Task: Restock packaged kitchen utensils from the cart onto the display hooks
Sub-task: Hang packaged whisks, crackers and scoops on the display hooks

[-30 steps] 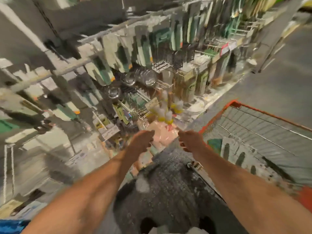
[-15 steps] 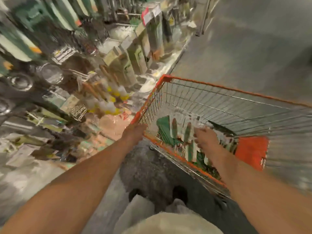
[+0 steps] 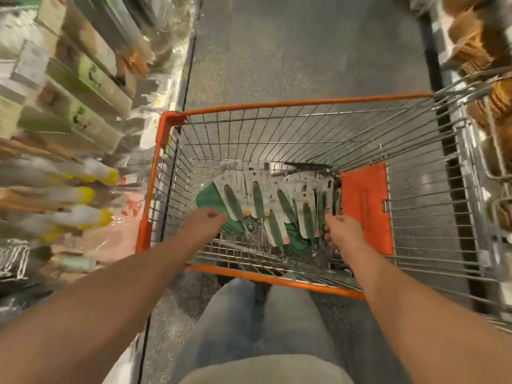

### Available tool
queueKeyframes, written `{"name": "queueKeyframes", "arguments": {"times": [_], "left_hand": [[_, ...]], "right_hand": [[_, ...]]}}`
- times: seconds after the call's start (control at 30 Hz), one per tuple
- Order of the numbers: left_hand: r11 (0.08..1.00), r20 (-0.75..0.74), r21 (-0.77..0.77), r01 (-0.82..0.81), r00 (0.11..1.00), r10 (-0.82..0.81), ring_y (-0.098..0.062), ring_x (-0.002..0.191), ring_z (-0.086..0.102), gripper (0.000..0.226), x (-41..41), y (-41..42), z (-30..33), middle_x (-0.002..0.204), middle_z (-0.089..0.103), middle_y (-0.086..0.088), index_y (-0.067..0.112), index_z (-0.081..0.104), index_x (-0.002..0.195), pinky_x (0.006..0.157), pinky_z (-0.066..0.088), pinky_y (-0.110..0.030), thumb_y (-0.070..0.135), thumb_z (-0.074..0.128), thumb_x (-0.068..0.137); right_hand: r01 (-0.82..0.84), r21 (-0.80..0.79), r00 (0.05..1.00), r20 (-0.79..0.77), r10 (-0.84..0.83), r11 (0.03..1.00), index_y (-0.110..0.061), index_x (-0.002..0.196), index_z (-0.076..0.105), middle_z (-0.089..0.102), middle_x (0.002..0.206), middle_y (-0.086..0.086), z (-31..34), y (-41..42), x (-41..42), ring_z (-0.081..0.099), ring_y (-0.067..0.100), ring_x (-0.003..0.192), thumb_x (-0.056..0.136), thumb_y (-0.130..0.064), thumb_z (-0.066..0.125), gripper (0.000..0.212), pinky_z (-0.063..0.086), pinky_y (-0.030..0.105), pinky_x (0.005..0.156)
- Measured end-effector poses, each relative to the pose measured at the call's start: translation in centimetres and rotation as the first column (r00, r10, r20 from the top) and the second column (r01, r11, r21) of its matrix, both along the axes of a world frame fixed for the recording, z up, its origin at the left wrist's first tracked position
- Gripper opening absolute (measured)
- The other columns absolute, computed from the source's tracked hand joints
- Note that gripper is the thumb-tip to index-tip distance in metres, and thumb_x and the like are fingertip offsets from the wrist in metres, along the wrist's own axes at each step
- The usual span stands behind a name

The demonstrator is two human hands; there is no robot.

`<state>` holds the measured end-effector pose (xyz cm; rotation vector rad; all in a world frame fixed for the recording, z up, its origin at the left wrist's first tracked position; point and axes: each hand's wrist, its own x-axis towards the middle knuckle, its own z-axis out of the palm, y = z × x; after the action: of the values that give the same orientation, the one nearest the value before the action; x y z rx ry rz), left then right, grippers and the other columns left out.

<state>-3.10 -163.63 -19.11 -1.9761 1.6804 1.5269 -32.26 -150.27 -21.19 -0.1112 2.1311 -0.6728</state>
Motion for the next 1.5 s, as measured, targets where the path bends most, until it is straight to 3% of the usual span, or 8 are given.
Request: {"name": "queueKeyframes", "arguments": {"times": [0.13,0.43,0.67,0.83,1.0,1.2,1.33,1.5], "left_hand": [[0.994,0.091,0.010,0.107,0.990,-0.108,-0.021,0.082,0.067,0.027,-1.8,-1.7,-1.5,0.095,0.071,-0.006,0.019,0.064,0.114,0.077,0.059,-0.036,0.042,0.056,0.104],[0.982,0.025,0.078,0.174,0.984,-0.177,-0.018,0.088,0.064,0.025,-13.1,-3.1,-6.5,0.098,0.068,-0.001,0.021,0.063,0.110,0.082,0.050,-0.033,0.043,0.055,0.104],[0.971,-0.031,0.173,0.167,0.986,-0.164,-0.012,0.082,0.060,0.041,-20.3,-1.6,-12.3,0.098,0.065,0.003,0.019,0.059,0.133,0.075,0.049,-0.028,0.046,0.059,0.102],[0.943,-0.038,0.326,0.072,0.997,-0.064,-0.028,0.135,0.049,0.082,-23.1,0.4,-16.5,0.153,0.048,-0.006,0.013,0.031,0.159,0.115,0.039,-0.039,0.053,0.064,0.097],[0.915,-0.017,0.402,-0.029,0.999,0.039,-0.033,0.144,0.043,0.101,-25.9,2.4,-19.3,0.162,0.038,-0.012,0.009,0.019,0.162,0.114,0.039,-0.042,0.047,0.077,0.089],[0.968,-0.026,0.244,-0.052,0.998,0.060,-0.021,0.103,0.068,0.068,-27.5,3.2,-21.4,0.110,0.071,0.002,0.014,0.058,0.121,0.093,0.056,-0.035,0.049,0.089,0.071],[0.975,-0.008,0.200,-0.097,0.995,0.100,-0.031,0.110,0.068,0.077,-28.0,2.5,-22.5,0.116,0.070,-0.008,0.006,0.051,0.134,0.095,0.057,-0.042,0.041,0.087,0.075],[0.990,-0.037,0.136,-0.023,0.999,0.028,-0.024,0.094,0.067,0.035,-28.3,0.3,-21.5,0.100,0.068,-0.002,0.014,0.061,0.114,0.080,0.051,-0.028,0.025,0.079,0.087]], "right_hand": [[0.020,0.044,1.000,0.020,-0.020,0.999,-0.015,0.101,0.062,0.065,0.081,0.004,-0.9,0.9,-1.5,0.062,0.025,0.078,0.102,-0.036,0.062,0.022,0.055,0.043,0.075],[-0.014,0.081,0.999,0.033,0.012,0.997,-0.014,0.121,0.059,0.062,0.086,-0.001,-6.2,0.4,-6.4,0.057,0.014,0.073,0.105,-0.034,0.056,0.026,0.044,0.028,0.062],[-0.113,0.101,0.991,0.089,0.104,0.988,-0.014,0.153,0.044,0.051,0.152,0.011,-12.1,-0.9,-8.4,0.051,0.031,0.136,0.106,-0.039,0.052,0.054,0.041,0.037,0.107],[-0.124,0.082,0.992,-0.028,0.126,0.989,-0.017,0.153,0.041,0.052,0.149,0.006,-14.8,-0.9,-7.9,0.060,0.023,0.119,0.108,-0.031,0.049,0.048,0.047,0.028,0.095],[-0.118,0.072,0.992,-0.046,0.122,0.990,-0.019,0.161,0.028,0.039,0.163,0.007,-17.0,-0.7,-6.4,0.039,0.029,0.148,0.108,-0.032,0.044,0.057,0.034,0.045,0.120],[-0.042,0.090,0.998,-0.051,0.046,0.995,-0.011,0.159,0.031,0.038,0.162,0.012,-18.8,-0.9,-6.6,0.036,0.029,0.149,0.108,-0.028,0.044,0.055,0.030,0.042,0.122],[-0.108,0.158,0.993,-0.033,0.115,0.982,-0.006,0.154,0.040,0.043,0.157,0.016,-19.7,-1.2,-7.3,0.041,0.032,0.145,0.110,-0.024,0.041,0.048,0.031,0.038,0.117],[-0.136,0.162,0.987,-0.058,0.147,0.977,-0.007,0.131,0.059,0.058,0.130,0.014,-20.3,-1.5,-6.6,0.057,0.031,0.120,0.104,-0.018,0.052,0.030,0.044,0.030,0.097]]}}
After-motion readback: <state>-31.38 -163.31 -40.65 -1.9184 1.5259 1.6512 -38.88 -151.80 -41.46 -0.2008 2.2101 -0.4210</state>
